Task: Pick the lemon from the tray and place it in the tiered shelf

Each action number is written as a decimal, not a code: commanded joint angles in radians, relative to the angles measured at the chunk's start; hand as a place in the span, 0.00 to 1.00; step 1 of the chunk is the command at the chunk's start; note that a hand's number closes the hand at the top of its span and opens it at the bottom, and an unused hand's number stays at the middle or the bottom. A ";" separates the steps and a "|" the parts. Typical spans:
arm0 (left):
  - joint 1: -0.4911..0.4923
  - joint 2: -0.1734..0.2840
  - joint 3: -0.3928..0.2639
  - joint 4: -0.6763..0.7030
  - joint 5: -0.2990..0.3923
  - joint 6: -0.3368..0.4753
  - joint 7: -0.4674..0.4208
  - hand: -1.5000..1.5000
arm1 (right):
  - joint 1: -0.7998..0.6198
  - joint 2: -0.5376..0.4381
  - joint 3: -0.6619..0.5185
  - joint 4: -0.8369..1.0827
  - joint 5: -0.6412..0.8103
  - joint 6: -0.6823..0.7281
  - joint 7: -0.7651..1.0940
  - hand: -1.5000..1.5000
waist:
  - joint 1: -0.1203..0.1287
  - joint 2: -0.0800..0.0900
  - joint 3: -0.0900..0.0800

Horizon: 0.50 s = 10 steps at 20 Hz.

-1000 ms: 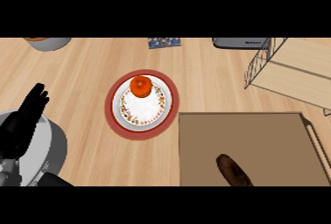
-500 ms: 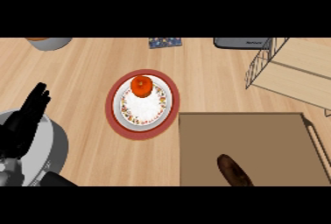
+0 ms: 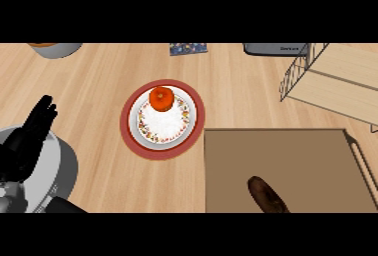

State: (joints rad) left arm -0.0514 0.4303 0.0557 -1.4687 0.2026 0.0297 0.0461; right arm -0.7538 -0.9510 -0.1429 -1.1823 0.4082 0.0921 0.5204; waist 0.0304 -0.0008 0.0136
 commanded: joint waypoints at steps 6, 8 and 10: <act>0.083 -0.009 0.003 0.044 0.001 -0.028 0.029 0.50 | -0.079 0.060 0.007 0.150 0.038 -0.046 -0.134 0.00 | -0.006 0.004 -0.014; 0.058 -0.048 -0.025 0.057 -0.029 0.008 0.033 0.50 | -0.092 0.078 -0.016 0.206 0.037 -0.089 -0.183 0.00 | -0.008 0.007 -0.013; 0.075 -0.030 0.004 0.072 0.001 -0.036 -0.002 0.50 | -0.149 0.068 -0.047 0.234 0.000 -0.048 -0.161 0.00 | -0.004 0.007 -0.014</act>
State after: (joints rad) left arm -0.0467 0.4227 0.0660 -1.4712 0.1928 0.0241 0.0528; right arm -0.8419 -0.9029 -0.1594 -0.9980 0.4343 0.0429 0.3656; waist 0.0250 -0.0057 0.0136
